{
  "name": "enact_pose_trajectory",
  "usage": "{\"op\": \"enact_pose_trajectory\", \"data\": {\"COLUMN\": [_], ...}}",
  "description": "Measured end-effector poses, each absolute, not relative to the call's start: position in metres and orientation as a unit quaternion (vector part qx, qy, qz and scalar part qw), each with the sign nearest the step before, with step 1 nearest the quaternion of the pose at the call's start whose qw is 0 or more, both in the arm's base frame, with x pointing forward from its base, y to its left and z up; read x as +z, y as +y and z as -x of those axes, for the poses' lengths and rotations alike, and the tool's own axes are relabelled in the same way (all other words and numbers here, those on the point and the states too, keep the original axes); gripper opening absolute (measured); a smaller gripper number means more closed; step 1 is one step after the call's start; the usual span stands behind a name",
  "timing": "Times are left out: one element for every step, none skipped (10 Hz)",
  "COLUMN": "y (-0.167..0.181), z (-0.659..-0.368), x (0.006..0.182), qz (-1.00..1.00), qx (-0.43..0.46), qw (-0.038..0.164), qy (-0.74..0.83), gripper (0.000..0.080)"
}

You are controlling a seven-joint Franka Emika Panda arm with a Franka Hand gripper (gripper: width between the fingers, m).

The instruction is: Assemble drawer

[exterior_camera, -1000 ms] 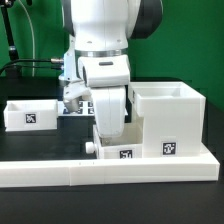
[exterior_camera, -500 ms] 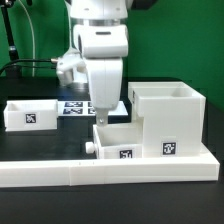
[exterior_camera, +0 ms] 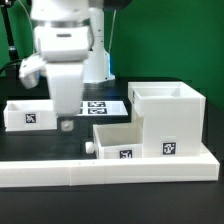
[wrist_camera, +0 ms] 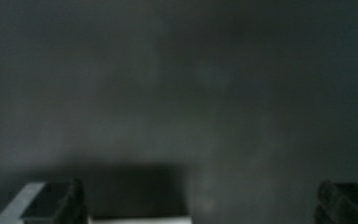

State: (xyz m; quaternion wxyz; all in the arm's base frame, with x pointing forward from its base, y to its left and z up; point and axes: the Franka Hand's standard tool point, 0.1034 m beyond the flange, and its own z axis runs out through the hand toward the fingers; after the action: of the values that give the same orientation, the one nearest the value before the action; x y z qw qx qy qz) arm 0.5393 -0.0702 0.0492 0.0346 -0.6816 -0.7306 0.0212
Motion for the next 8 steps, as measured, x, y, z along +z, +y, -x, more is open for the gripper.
{"op": "enact_pose_trajectory", "data": {"y": [-0.073, -0.074, -0.08, -0.082, -0.082, -0.081, -0.078, -0.073], "z": [-0.539, -0.539, -0.535, -0.534, -0.533, -0.533, -0.534, -0.536], "x": [0.051, 0.052, 0.047, 0.035, 0.028, 0.024, 0.021, 0.019], "qz": [0.684, 0.678, 0.681, 0.686, 0.686, 0.688, 0.689, 0.693], "qx": [0.024, 0.02, 0.009, -0.009, -0.02, -0.035, -0.04, -0.04], "qw": [0.04, 0.043, 0.058, 0.082, 0.1, 0.12, 0.131, 0.138], "qy": [-0.728, -0.733, -0.73, -0.723, -0.721, -0.715, -0.712, -0.706], "gripper": [0.0649, 0.0649, 0.0649, 0.0649, 0.0649, 0.0649, 0.0649, 0.0649]}}
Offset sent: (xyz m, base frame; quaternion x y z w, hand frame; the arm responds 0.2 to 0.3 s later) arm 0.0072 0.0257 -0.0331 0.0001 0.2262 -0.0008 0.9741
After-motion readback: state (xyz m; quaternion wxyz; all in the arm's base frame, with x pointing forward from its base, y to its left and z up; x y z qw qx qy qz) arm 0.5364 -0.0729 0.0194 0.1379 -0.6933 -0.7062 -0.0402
